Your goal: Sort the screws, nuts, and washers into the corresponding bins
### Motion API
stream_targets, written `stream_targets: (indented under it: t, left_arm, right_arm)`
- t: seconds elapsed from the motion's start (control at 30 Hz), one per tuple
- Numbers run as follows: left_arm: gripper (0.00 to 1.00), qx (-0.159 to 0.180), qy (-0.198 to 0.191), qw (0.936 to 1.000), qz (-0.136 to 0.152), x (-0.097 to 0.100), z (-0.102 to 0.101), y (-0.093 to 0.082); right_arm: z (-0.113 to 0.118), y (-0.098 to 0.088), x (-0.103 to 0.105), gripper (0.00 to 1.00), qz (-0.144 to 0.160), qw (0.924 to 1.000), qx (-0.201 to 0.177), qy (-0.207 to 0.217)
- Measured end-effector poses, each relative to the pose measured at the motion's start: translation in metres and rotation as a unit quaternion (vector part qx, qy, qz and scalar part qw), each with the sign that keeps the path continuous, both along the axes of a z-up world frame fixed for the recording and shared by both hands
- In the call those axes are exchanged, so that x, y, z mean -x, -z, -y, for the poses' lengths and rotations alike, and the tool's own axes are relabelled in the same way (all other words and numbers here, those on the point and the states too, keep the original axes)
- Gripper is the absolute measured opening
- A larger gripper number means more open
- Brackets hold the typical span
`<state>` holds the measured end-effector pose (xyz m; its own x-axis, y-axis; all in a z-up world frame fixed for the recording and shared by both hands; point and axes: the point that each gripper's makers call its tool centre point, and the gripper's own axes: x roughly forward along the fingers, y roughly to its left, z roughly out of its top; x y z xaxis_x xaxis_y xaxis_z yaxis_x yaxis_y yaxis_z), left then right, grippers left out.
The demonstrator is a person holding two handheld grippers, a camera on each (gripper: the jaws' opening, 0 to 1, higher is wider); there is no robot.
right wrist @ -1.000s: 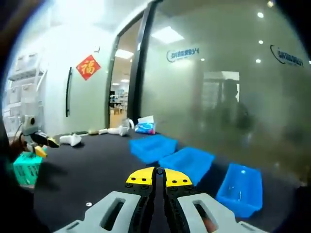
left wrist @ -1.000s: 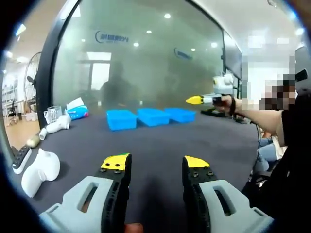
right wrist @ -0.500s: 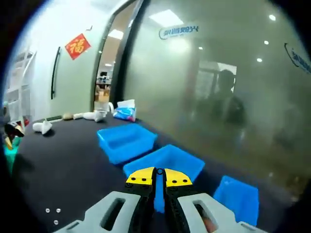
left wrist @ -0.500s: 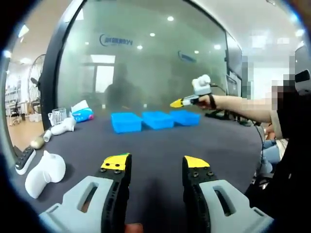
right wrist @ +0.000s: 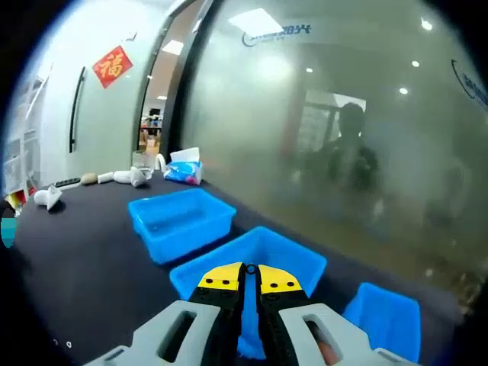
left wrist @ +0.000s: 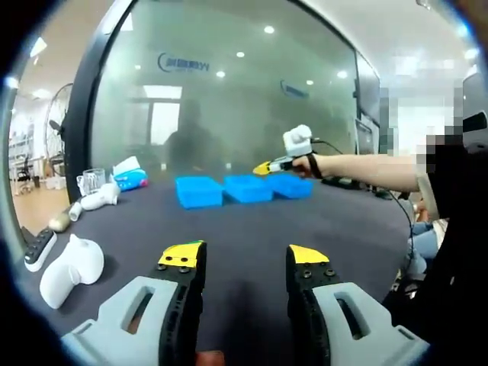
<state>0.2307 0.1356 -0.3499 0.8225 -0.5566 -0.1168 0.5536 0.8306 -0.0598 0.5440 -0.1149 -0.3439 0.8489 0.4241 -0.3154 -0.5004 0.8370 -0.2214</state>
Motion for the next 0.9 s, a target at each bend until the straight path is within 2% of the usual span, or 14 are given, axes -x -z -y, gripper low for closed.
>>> stream_targets:
  t: [0.13,0.23,0.27,0.33,0.47,0.6,0.9]
  left_arm:
    - [0.41,0.001,0.004,1.0000,-0.002,0.001,0.004,0.001]
    - [0.41,0.001,0.007,1.0000,-0.003,0.002,0.005,0.002]
    - [0.41,0.001,0.007,1.0000,-0.003,0.001,0.005,0.002]
    - [0.41,0.004,0.006,1.0000,-0.003,0.001,0.005,0.001]
    - [0.41,0.006,0.006,1.0000,-0.003,0.000,0.005,0.000]
    - [0.41,0.004,0.006,1.0000,-0.002,0.000,0.004,0.000]
    - [0.41,0.006,0.005,1.0000,0.000,-0.003,0.004,-0.002]
  right_arm:
    - [0.001,0.001,0.001,0.07,0.001,1.0000,-0.003,0.003]
    - [-0.001,0.001,0.005,0.22,0.007,1.0000,0.000,-0.006]
    - [-0.002,0.001,0.008,0.24,0.007,0.9999,0.002,-0.010]
    - [-0.001,0.000,0.010,0.25,0.014,0.9998,0.010,-0.011]
    - [-0.001,-0.007,0.019,0.28,0.019,0.9996,-0.017,-0.012]
    - [0.003,-0.012,0.033,0.28,0.025,0.9993,-0.023,-0.014]
    - [0.017,-0.015,0.089,0.28,0.037,0.9983,-0.038,-0.025]
